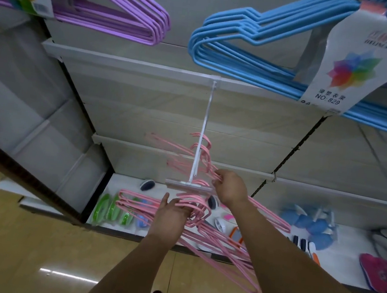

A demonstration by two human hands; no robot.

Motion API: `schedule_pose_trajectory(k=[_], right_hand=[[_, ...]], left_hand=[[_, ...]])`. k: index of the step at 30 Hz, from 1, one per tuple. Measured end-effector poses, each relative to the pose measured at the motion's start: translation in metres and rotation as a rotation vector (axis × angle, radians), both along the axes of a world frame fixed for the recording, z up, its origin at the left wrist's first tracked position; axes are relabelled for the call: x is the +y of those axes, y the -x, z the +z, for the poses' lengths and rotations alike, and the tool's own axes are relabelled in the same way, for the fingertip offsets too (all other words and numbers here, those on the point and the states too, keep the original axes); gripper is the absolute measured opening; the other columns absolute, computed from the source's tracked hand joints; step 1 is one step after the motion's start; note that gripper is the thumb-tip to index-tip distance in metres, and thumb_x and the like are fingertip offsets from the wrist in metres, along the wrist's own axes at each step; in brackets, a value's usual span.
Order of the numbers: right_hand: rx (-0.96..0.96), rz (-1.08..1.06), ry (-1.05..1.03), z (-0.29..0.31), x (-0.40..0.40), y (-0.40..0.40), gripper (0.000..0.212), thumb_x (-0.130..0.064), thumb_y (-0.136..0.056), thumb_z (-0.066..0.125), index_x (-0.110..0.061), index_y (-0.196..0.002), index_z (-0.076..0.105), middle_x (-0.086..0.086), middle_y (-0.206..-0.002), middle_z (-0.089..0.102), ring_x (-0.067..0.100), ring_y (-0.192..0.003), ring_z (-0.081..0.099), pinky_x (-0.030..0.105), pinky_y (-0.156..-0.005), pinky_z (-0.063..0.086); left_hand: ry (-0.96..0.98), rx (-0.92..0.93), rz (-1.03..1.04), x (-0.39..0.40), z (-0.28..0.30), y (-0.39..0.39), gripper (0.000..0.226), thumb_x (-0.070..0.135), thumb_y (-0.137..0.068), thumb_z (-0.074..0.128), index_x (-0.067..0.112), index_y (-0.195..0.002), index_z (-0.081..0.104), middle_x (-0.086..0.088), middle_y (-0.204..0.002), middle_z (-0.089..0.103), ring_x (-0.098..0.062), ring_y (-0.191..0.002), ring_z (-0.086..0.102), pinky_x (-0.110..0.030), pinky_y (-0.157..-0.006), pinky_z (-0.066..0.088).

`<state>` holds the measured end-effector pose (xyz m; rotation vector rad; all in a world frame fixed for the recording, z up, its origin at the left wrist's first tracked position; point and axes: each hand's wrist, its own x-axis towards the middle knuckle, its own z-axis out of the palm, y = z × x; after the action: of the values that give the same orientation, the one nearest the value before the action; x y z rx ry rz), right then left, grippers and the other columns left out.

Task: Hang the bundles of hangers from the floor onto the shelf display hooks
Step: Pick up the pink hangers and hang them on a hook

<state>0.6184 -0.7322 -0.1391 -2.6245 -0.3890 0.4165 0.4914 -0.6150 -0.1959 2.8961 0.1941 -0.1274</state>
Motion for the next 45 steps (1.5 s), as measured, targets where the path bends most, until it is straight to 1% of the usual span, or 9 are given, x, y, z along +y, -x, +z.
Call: schedule_pose_trajectory(k=[5, 10, 17, 23, 26, 28, 31, 41, 45], right_hand=[[-0.352, -0.034, -0.04, 0.009, -0.02, 0.036, 0.028, -0.003, -0.083, 0.049, -0.014, -0.105, 0.064, 0.005, -0.104, 0.061, 0.025, -0.096, 0.054, 0.028, -0.074, 0.035], [0.57, -0.03, -0.267, 0.003, -0.03, 0.051, 0.024, 0.001, -0.092, 0.045, 0.015, -0.088, 0.063, 0.027, -0.082, 0.062, 0.032, -0.071, 0.058, 0.03, -0.066, 0.045], [0.878, 0.005, -0.4, 0.008, -0.062, 0.053, 0.02, 0.001, -0.093, 0.046, -0.002, -0.081, 0.062, 0.012, -0.075, 0.063, 0.019, -0.062, 0.058, 0.026, -0.057, 0.049], [0.79, -0.134, -0.499, 0.003, -0.072, 0.052, 0.018, 0.001, -0.094, 0.048, 0.006, -0.1, 0.064, 0.013, -0.077, 0.062, 0.018, -0.061, 0.056, 0.025, -0.057, 0.051], [0.726, -0.222, -0.594, 0.008, -0.078, 0.053, 0.02, 0.005, -0.096, 0.042, 0.003, -0.093, 0.062, 0.009, -0.07, 0.053, 0.012, -0.058, 0.044, 0.019, -0.054, 0.039], [0.618, -0.282, -0.633, 0.01, -0.079, 0.052, 0.022, 0.007, -0.096, 0.042, 0.006, -0.097, 0.064, 0.005, -0.064, 0.049, 0.01, -0.055, 0.038, 0.013, -0.047, 0.034], [0.448, -0.386, -0.744, 0.014, -0.079, 0.04, 0.026, 0.012, -0.093, 0.042, 0.004, -0.087, 0.066, 0.006, -0.059, 0.045, 0.013, -0.055, 0.034, 0.011, -0.041, 0.032], [0.29, -0.118, -0.511, 0.036, -0.056, 0.017, 0.027, 0.005, -0.094, 0.045, 0.002, -0.105, 0.07, -0.002, -0.067, 0.054, 0.006, -0.05, 0.032, 0.01, -0.042, 0.026], [0.288, -0.1, -0.5, 0.025, -0.045, 0.023, 0.032, 0.008, -0.092, 0.043, -0.003, -0.103, 0.071, 0.006, -0.066, 0.053, 0.009, -0.047, 0.029, 0.016, -0.044, 0.025]], left_hand=[[0.177, -0.058, 0.048, -0.011, -0.01, -0.004, 0.036, 0.013, -0.096, 0.042, 0.018, -0.126, 0.059, -0.003, -0.132, 0.059, -0.016, -0.129, 0.045, -0.032, -0.119, 0.013], [0.041, -0.023, 0.035, -0.027, 0.009, -0.005, 0.043, 0.013, -0.094, 0.04, 0.034, -0.13, 0.051, 0.008, -0.135, 0.055, -0.009, -0.128, 0.044, -0.035, -0.118, 0.012], [-0.053, -0.038, 0.06, -0.043, 0.025, 0.002, 0.051, 0.006, -0.093, 0.04, 0.022, -0.142, 0.038, 0.001, -0.143, 0.047, -0.015, -0.133, 0.039, -0.037, -0.119, 0.009], [0.001, -0.126, -0.005, -0.054, 0.019, 0.003, 0.059, 0.003, -0.091, 0.041, 0.023, -0.146, 0.031, 0.0, -0.152, 0.034, -0.017, -0.142, 0.025, -0.039, -0.12, 0.01], [0.108, -0.264, -0.056, -0.055, 0.012, 0.007, 0.058, -0.001, -0.075, 0.062, 0.019, -0.129, 0.055, -0.007, -0.128, 0.061, -0.025, -0.124, 0.054, -0.041, -0.105, 0.043], [0.232, -0.373, -0.041, -0.058, 0.016, 0.01, 0.054, 0.008, -0.076, 0.062, 0.021, -0.127, 0.052, -0.001, -0.125, 0.063, -0.012, -0.112, 0.062, -0.024, -0.09, 0.053], [0.309, -0.269, -0.022, -0.063, 0.014, 0.016, 0.043, 0.02, -0.099, 0.045, 0.033, -0.14, 0.04, 0.02, -0.141, 0.029, 0.013, -0.119, 0.033, 0.015, -0.083, 0.017], [0.232, -0.085, -0.161, -0.056, -0.006, 0.011, 0.019, 0.026, -0.077, 0.057, 0.027, -0.087, 0.073, 0.007, -0.091, 0.07, -0.011, -0.088, 0.064, -0.026, -0.08, 0.052], [0.044, -0.085, -0.177, -0.043, 0.002, 0.009, 0.017, 0.026, -0.049, 0.063, 0.026, -0.065, 0.07, 0.008, -0.065, 0.067, -0.012, -0.064, 0.063, -0.017, -0.062, 0.052]])
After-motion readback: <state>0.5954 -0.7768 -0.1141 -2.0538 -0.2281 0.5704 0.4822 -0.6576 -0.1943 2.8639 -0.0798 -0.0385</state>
